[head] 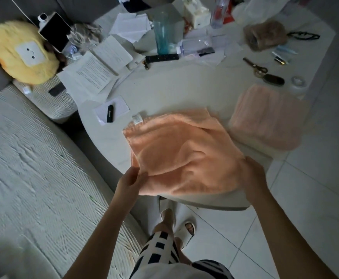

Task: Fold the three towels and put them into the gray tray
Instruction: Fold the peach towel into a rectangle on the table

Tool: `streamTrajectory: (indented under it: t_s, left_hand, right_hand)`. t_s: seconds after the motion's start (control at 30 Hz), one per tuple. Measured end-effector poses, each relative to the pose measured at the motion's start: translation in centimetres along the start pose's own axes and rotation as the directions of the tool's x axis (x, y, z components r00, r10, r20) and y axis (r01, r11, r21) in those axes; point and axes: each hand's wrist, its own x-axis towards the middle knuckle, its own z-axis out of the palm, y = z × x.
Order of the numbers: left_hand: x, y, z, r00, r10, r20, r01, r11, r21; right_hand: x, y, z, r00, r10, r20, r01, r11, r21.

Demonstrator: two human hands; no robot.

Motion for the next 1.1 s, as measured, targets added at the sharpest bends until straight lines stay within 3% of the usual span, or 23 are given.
streamTrajectory:
  t_s: [0.1,0.23,0.33,0.47,0.53,0.67,0.83,1.0,1.1]
  left_hand:
    - [-2.9,-2.2,-0.4,1.000,-0.026,-0.007,0.026,0.999,-0.040]
    - [-5.2,-6.1,-0.5,0.990,-0.124,0.074,0.116,0.988,0.099]
    - [-4.7,-7.3,-0.7,0.966,-0.216,0.142,0.188,0.965,0.185]
    - [-2.0,-5.5,-0.1,0.958,-0.208,0.197,0.182,0.973,0.144]
    - [-0.4,-3.9,0.6,0.973,-0.211,0.089,0.202,0.974,0.107]
    - [2.2,-1.7,1.3,0.975,-0.174,-0.139,0.185,0.981,0.066]
    - [6.1,0.0,1.7,0.961,-0.191,-0.198,0.204,0.978,0.049]
    - [12.3,2.0,0.7,0.921,-0.231,-0.315,0.194,0.970,-0.144]
    - [15.3,2.2,-0.1,0.866,-0.361,-0.347,0.292,0.927,-0.235]
  right_hand:
    - [-2.0,3.2,-2.5,0.991,0.128,-0.048,-0.119,0.981,0.155]
    - [-3.6,7.5,-3.0,0.951,0.308,-0.003,-0.308,0.951,-0.014]
    - [-3.6,8.0,-2.2,0.975,0.218,0.040,-0.207,0.960,-0.188]
    - [-3.0,6.0,-0.9,0.989,0.141,0.052,-0.112,0.921,-0.373]
    - [-2.6,5.0,-0.5,0.996,0.076,0.040,-0.051,0.902,-0.428]
    - [-1.3,3.7,0.3,0.994,-0.008,0.113,0.049,0.932,-0.358]
    - [1.3,0.4,3.0,0.991,-0.063,0.120,0.120,0.816,-0.565]
    - [4.8,-3.6,6.1,0.964,-0.183,0.193,0.257,0.821,-0.509]
    - [7.7,-5.8,8.4,0.943,-0.248,0.220,0.328,0.796,-0.508]
